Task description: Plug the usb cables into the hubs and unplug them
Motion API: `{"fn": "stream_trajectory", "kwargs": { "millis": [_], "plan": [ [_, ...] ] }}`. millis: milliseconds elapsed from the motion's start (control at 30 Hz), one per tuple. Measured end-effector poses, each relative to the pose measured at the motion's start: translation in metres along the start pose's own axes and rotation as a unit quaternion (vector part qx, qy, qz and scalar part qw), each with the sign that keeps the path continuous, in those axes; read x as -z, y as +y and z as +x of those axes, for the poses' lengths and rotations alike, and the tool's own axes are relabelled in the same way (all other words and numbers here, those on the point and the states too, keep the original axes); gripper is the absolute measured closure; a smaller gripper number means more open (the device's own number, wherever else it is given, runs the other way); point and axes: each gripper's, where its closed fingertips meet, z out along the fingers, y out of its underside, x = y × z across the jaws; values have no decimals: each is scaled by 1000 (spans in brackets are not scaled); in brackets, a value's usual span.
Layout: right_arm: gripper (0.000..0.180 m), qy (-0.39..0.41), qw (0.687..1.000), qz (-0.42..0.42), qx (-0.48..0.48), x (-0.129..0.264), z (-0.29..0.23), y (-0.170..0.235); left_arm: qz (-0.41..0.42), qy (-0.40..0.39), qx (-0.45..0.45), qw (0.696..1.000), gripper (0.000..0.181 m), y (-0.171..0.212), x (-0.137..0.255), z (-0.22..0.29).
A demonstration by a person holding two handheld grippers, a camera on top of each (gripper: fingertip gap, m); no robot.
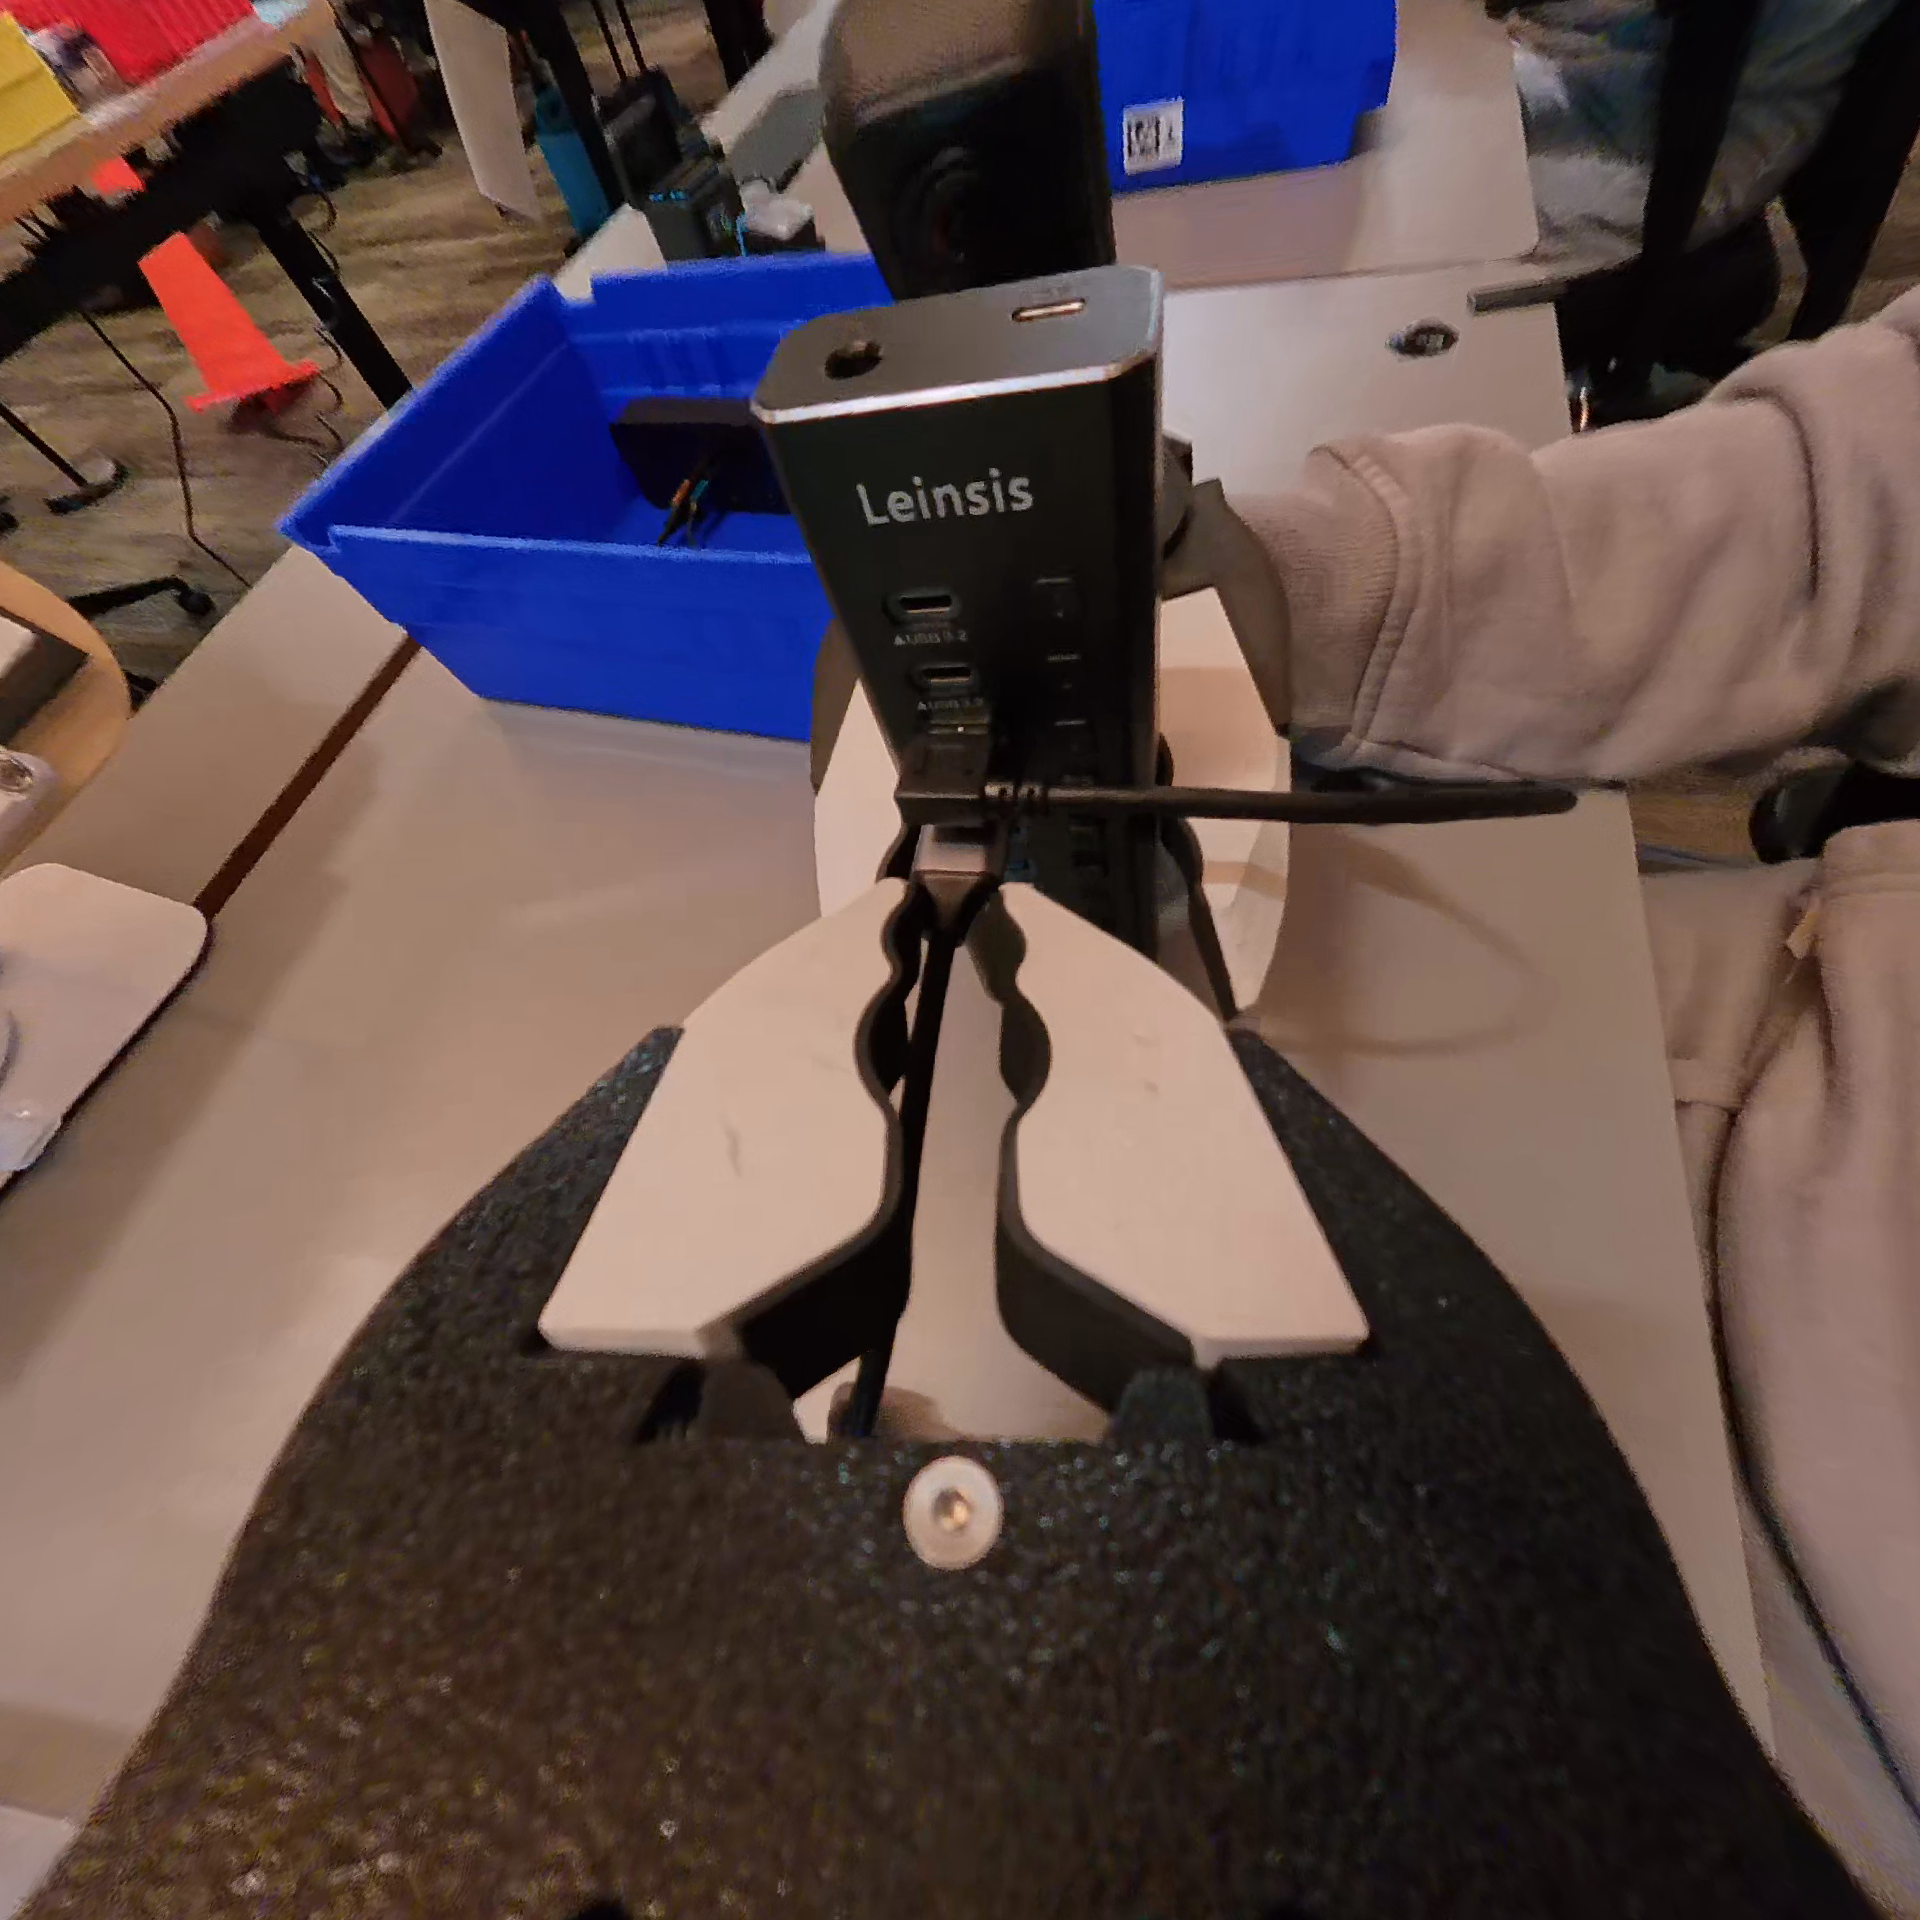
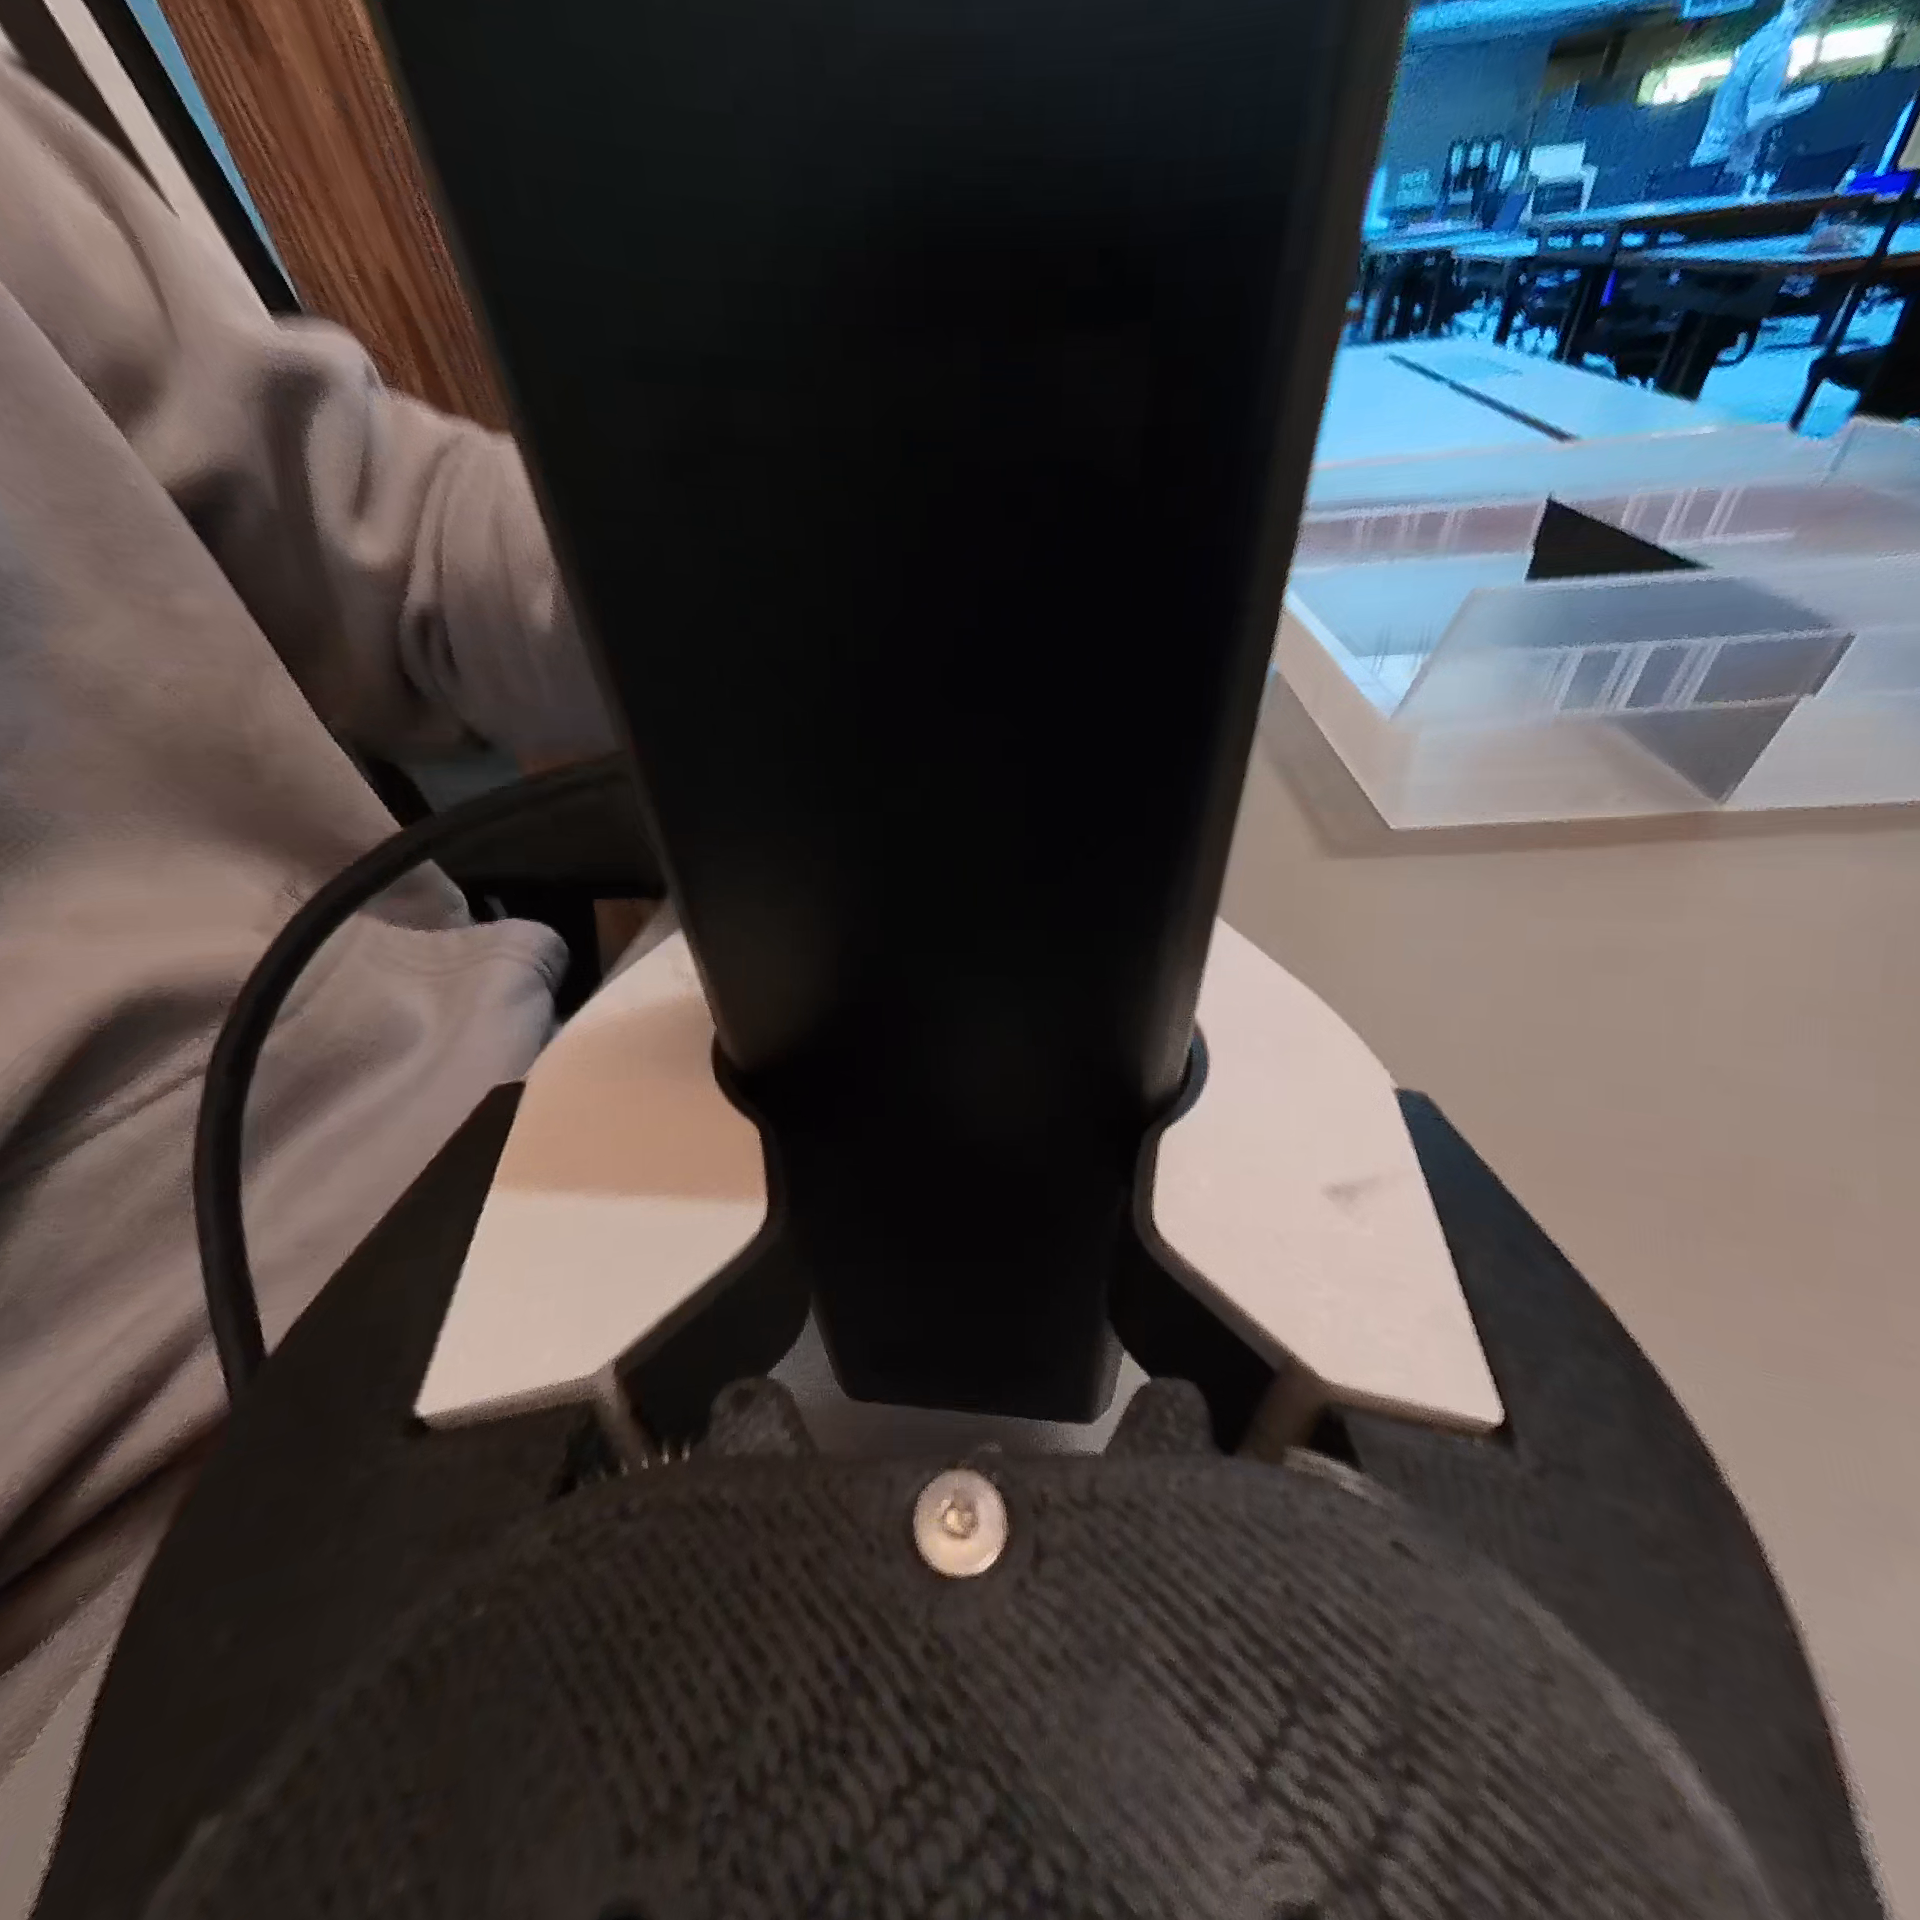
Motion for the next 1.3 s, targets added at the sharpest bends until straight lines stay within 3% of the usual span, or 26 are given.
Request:
{"fn": "stream_trajectory", "kwargs": {
  "millis": [67,167,267,367,467,533,633,833,1000,1200,1300],
  "plan": [
    [105,-7,1000,28,-9,2,-3,-10,57,-23,10,998,148,-18,12,-4],
    [106,-2,998,61,-21,9,0,-21,162,-79,59,982,141,-42,46,-23],
    [106,19,996,92,-8,20,2,-40,226,-150,96,958,139,-36,80,-44],
    [106,108,988,108,15,49,17,-65,211,-179,117,954,139,2,85,-51],
    [106,222,969,94,58,102,34,-92,183,-165,137,959,137,34,76,-42],
    [106,302,946,57,105,146,47,-106,177,-161,139,961,137,45,71,-37],
    [106,353,919,-42,167,203,64,-111,174,-148,142,963,137,51,64,-33],
    [106,368,874,-253,193,263,123,-67,179,-110,150,966,137,49,43,-26],
    [106,352,850,-355,166,266,162,-11,149,-78,162,972,137,54,22,-13],
    [106,322,797,-492,135,275,173,56,70,-53,147,985,136,69,9,9],
    [107,303,749,-581,98,289,163,91,41,-53,137,988,133,75,5,15]
  ]
}}
